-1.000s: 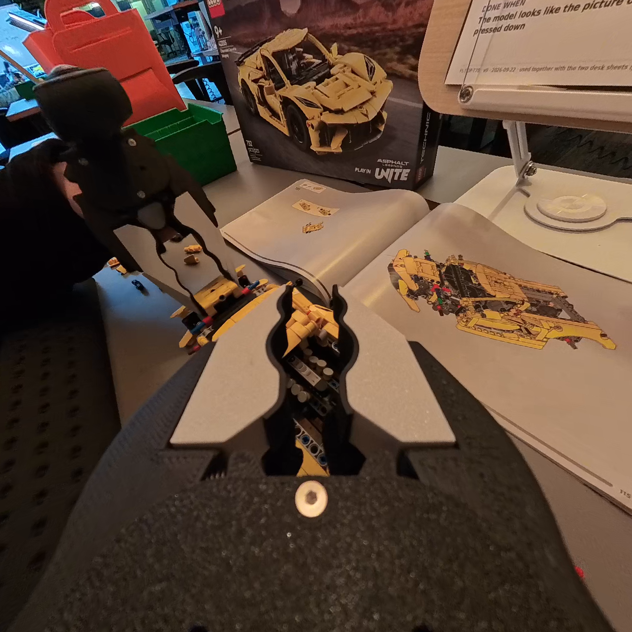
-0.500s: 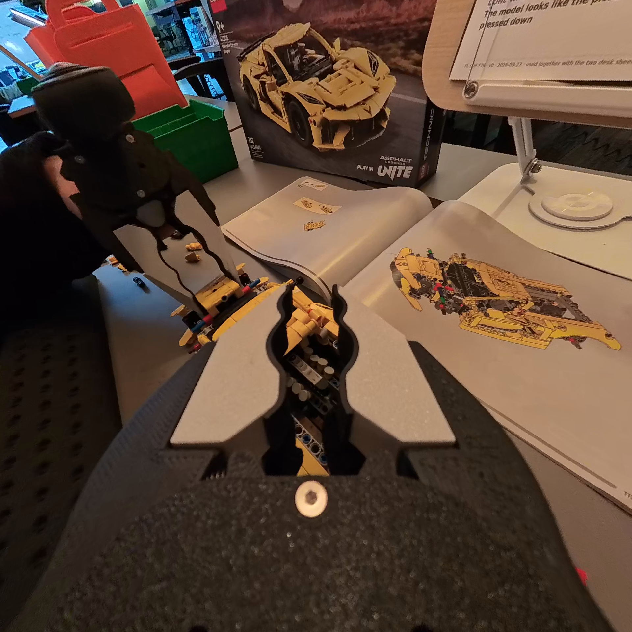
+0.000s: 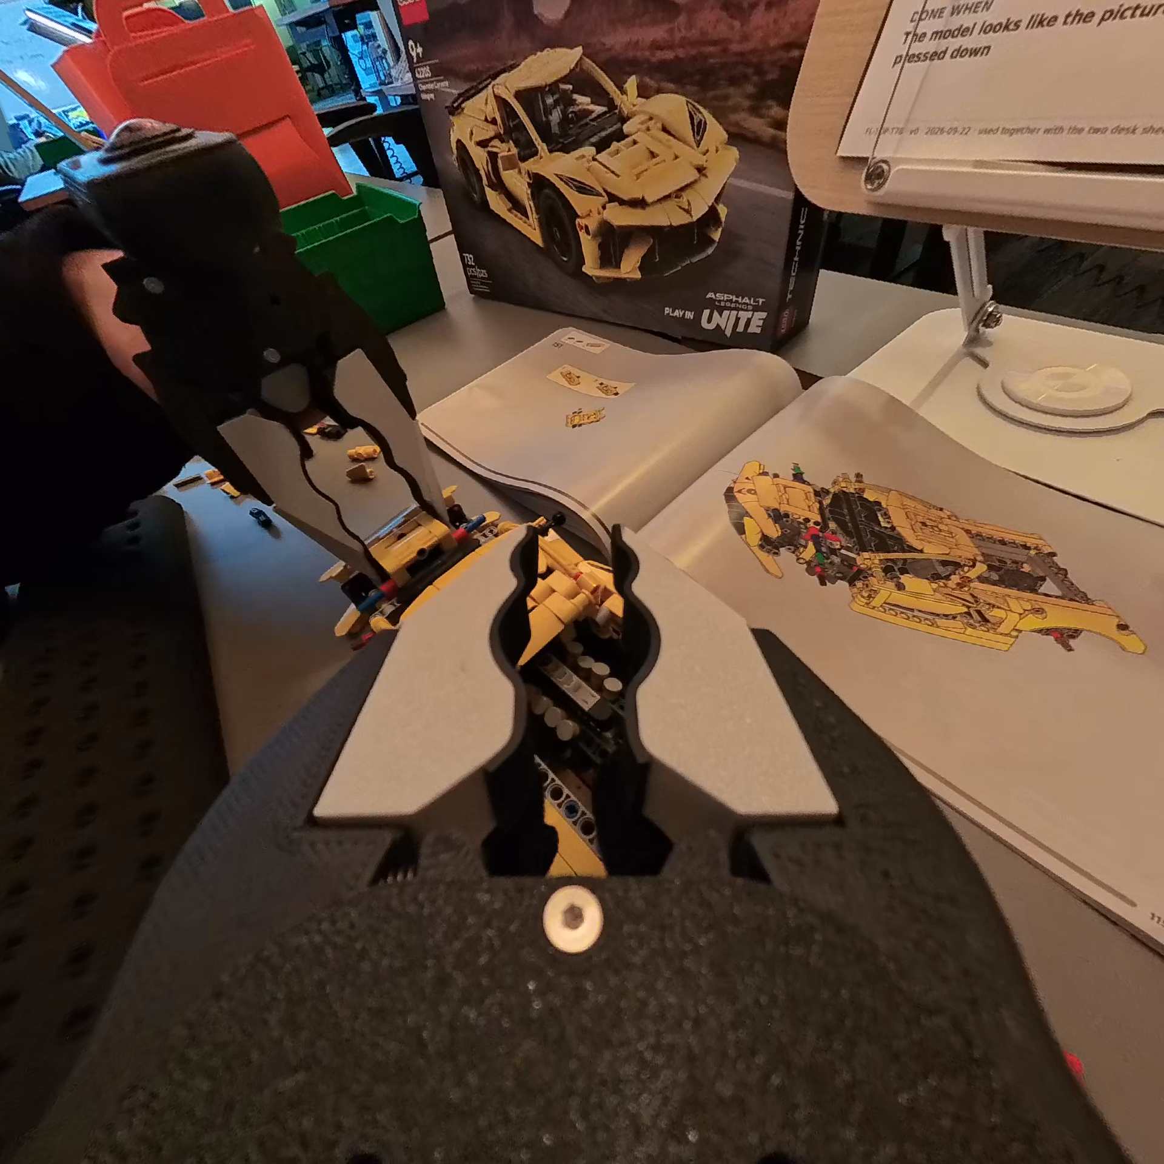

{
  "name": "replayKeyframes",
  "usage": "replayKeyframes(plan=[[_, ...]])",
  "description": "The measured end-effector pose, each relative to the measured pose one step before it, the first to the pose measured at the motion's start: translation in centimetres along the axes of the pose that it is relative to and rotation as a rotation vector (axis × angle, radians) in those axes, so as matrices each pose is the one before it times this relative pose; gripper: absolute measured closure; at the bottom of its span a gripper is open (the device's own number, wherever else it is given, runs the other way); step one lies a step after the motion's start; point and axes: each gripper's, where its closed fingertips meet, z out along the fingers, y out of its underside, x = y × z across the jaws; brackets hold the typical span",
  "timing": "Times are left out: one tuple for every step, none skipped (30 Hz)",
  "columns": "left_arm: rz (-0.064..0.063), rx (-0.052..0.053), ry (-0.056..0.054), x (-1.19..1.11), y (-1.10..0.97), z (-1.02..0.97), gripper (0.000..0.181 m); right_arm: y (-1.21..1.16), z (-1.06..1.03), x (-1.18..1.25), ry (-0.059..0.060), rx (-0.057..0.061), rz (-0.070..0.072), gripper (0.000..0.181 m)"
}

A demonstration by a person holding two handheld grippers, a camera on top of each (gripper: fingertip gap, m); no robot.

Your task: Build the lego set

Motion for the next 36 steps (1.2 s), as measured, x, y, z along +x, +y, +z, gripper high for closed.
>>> replayKeyframes(plan=[[0.0063, -0.0016, -0.0026, -0.013, 0.038, -0.061, 0.139, -0.012, -0.002, 0.005, 0.0004, 0.0002, -0.0003, 0.159], [0.0139, -0.0018, -0.0048, -0.042, 0.117, -0.130, 0.138, -0.003, -0.003, 0.020, 0.0004, 0.0001, 0.0007, 0.159], [0.0135, -0.0015, -0.0045, -0.026, 0.187, -0.172, 0.138, -0.013, -0.009, 0.026, 0.0002, 0.0009, 0.0008, 0.159], [0.0096, -0.0048, -0.0047, -0.011, 0.224, -0.137, 0.138, 0.002, -0.009, 0.015, -0.0004, 0.0005, 0.0014, 0.159], [0.0040, -0.0027, -0.0062, -0.052, 0.140, -0.076, 0.138, -0.012, -0.017, -0.008, -0.0014, 0.0001, 0.0020, 0.159], [0.0022, -0.0007, -0.0016, 0.000, 0.076, -0.034, 0.138, -0.032, -0.012, -0.046, -0.0018, 0.0015, 0.0006, 0.159], [-0.0016, 0.0024, 0.0008, -0.001, -0.019, 0.000, 0.139, -0.051, -0.026, -0.048, -0.0006, 0.0014, -0.0018, 0.159], [-0.0055, 0.0057, 0.0036, 0.014, -0.116, 0.058, 0.139, -0.041, -0.016, -0.047, 0.0007, 0.0007, -0.0033, 0.159], [-0.0078, 0.0056, 0.0028, -0.037, -0.135, 0.056, 0.139, -0.037, -0.018, -0.044, 0.0007, 0.0013, -0.0036, 0.159], [-0.0091, 0.0055, 0.0103, 0.048, -0.140, 0.047, 0.139, -0.034, -0.025, -0.027, 0.0009, 0.0008, -0.0030, 0.159], [-0.0077, 0.0051, 0.0124, 0.088, -0.107, 0.051, 0.140, -0.019, -0.009, 0.003, 0.0009, 0.0004, -0.0020, 0.159], [-0.0041, 0.0019, 0.0067, 0.027, -0.048, 0.055, 0.140, -0.005, -0.010, -0.001, 0.0005, 0.0000, -0.0007, 0.160], [-0.0038, 0.0003, 0.0057, 0.012, 0.028, 0.041, 0.140, -0.005, -0.010, 0.020, 0.0004, 0.0004, 0.0005, 0.160], [-0.0026, 0.0038, 0.0039, 0.005, -0.021, -0.012, 0.141, 0.005, -0.010, 0.023, 0.0000, 0.0003, 0.0009, 0.160], [-0.0053, 0.0037, 0.0030, 0.016, 0.020, -0.009, 0.141, 0.025, 0.014, 0.012, -0.0004, -0.0011, 0.0012, 0.159], [-0.0022, 0.0063, 0.0017, -0.003, -0.029, -0.040, 0.141, 0.022, 0.007, 0.016, -0.0002, -0.0006, 0.0008, 0.159], [-0.0021, 0.0098, 0.0005, -0.002, -0.041, -0.055, 0.141, 0.011, 0.010, -0.005, -0.0005, -0.0003, 0.0002, 0.159], [-0.0002, 0.0095, 0.0006, 0.010, 0.007, -0.068, 0.141, 0.002, 0.001, -0.015, -0.0006, -0.0001, -0.0005, 0.159], [-0.0002, 0.0086, 0.0015, -0.007, 0.037, -0.097, 0.141, -0.007, -0.007, -0.018, -0.0001, 0.0002, -0.0009, 0.159], [-0.0060, 0.0146, 0.0045, 0.011, -0.046, -0.118, 0.141, -0.007, 0.001, -0.011, 0.0001, 0.0000, -0.0011, 0.160], [-0.0068, 0.0183, 0.0065, 0.002, -0.109, -0.161, 0.141, 0.001, 0.002, -0.004, 0.0002, 0.0000, -0.0005, 0.160], [-0.0070, 0.0213, 0.0068, 0.001, -0.162, -0.166, 0.141, 0.012, 0.007, 0.005, -0.0003, -0.0005, 0.0004, 0.159], [-0.0059, 0.0169, 0.0068, 0.000, -0.093, -0.161, 0.141, 0.022, 0.010, 0.002, -0.0006, -0.0005, 0.0005, 0.159], [-0.0038, 0.0145, 0.0062, -0.006, -0.078, -0.124, 0.141, 0.011, 0.007, 0.009, -0.0001, -0.0004, 0.0004, 0.159], [-0.0035, 0.0175, 0.0059, 0.004, -0.138, -0.050, 0.141, 0.030, 0.016, 0.005, 0.0000, -0.0012, 0.0001, 0.159], [-0.0025, 0.0121, 0.0056, -0.015, -0.072, 0.046, 0.141, 0.024, 0.011, 0.004, -0.0001, -0.0006, -0.0001, 0.159], [-0.0014, -0.0012, 0.0044, -0.010, 0.132, 0.087, 0.141, 0.012, 0.012, -0.004, -0.0001, -0.0003, -0.0004, 0.159], [0.0036, -0.0027, 0.0012, -0.015, 0.128, 0.077, 0.141, 0.016, 0.010, -0.001, 0.0001, -0.0006, -0.0006, 0.159], [0.0048, 0.0115, -0.0021, -0.010, -0.117, 0.009, 0.141, 0.016, 0.010, 0.003, 0.0003, -0.0006, -0.0007, 0.159], [0.0056, 0.0106, -0.0020, 0.002, -0.115, 0.010, 0.141, 0.029, 0.008, 0.016, 0.0006, -0.0010, -0.0004, 0.159], [0.0064, 0.0018, -0.0017, -0.007, -0.008, 0.043, 0.141, 0.024, 0.009, 0.007, -0.0003, -0.0007, 0.0005, 0.159], [0.0107, -0.0004, -0.0039, -0.007, 0.035, 0.073, 0.141, 0.010, 0.015, -0.010, -0.0012, -0.0006, 0.0011, 0.160], [0.0123, -0.0004, -0.0060, -0.015, 0.001, 0.097, 0.141, 0.015, 0.000, -0.011, -0.0008, -0.0004, 0.0003, 0.159], [0.0071, -0.0012, -0.0056, -0.015, 0.008, 0.114, 0.141, -0.008, -0.001, -0.001, 0.0003, 0.0000, -0.0009, 0.160], [0.0050, -0.0069, -0.0047, -0.035, 0.064, 0.110, 0.141, 0.004, 0.003, 0.000, 0.0007, -0.0001, -0.0013, 0.160], [0.0017, -0.0027, -0.0056, -0.054, 0.034, 0.009, 0.141, 0.001, 0.002, 0.001, 0.0005, 0.0000, -0.0006, 0.160]])
